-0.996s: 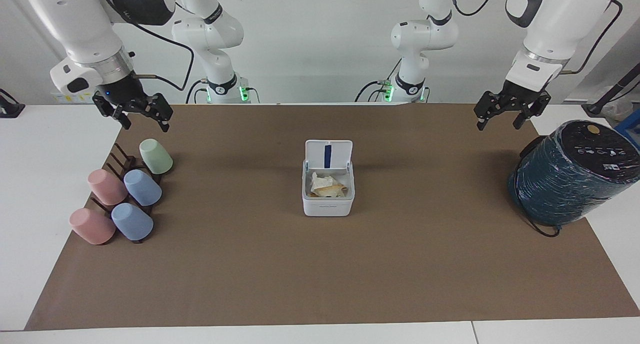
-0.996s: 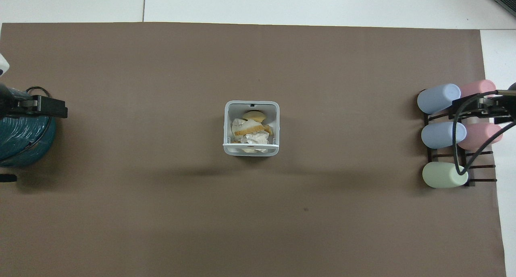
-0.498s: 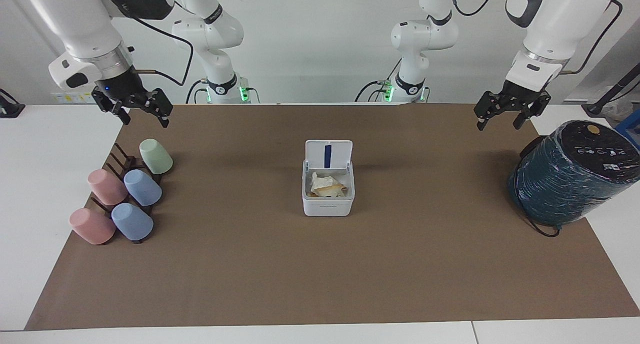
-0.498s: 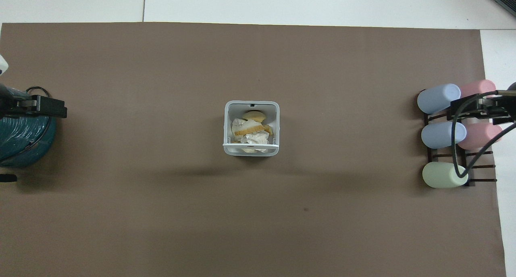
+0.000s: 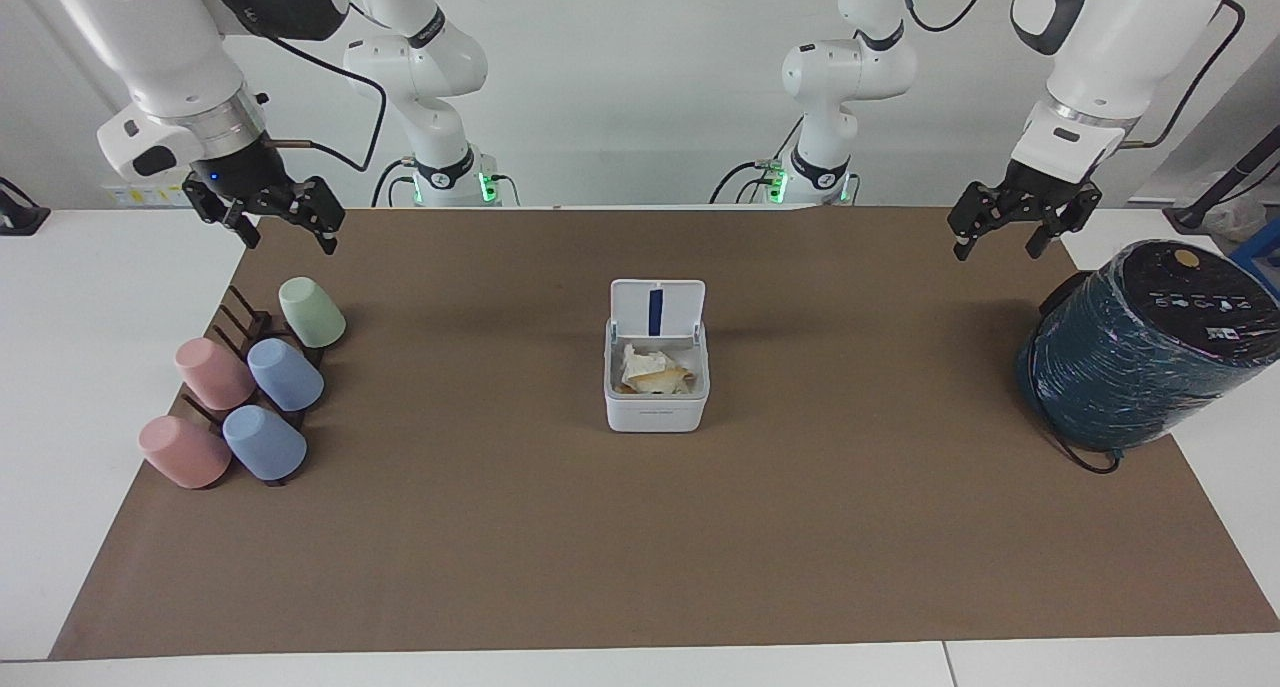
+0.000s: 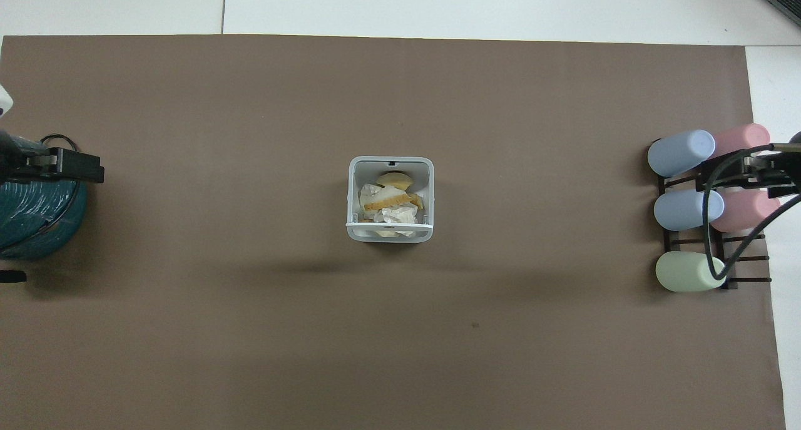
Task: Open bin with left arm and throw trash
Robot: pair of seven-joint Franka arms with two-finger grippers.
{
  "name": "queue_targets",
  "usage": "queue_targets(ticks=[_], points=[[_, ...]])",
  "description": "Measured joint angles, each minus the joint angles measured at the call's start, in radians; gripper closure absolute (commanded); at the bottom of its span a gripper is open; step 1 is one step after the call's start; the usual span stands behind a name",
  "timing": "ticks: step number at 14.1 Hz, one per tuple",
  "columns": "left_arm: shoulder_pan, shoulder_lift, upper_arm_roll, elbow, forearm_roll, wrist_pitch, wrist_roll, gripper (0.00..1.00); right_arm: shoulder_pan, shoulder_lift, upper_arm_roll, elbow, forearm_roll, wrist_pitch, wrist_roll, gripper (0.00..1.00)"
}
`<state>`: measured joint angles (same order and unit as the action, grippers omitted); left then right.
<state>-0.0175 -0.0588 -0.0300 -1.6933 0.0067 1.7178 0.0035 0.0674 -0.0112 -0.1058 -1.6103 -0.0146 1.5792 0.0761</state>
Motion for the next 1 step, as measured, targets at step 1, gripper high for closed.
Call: queue_targets(ticks=[1], points=[[0.0, 0.0, 0.0, 0.0, 0.0, 0.0, 0.0, 0.0, 0.0, 0.0, 0.0, 0.0, 0.0, 0.0, 0.0, 0.0]])
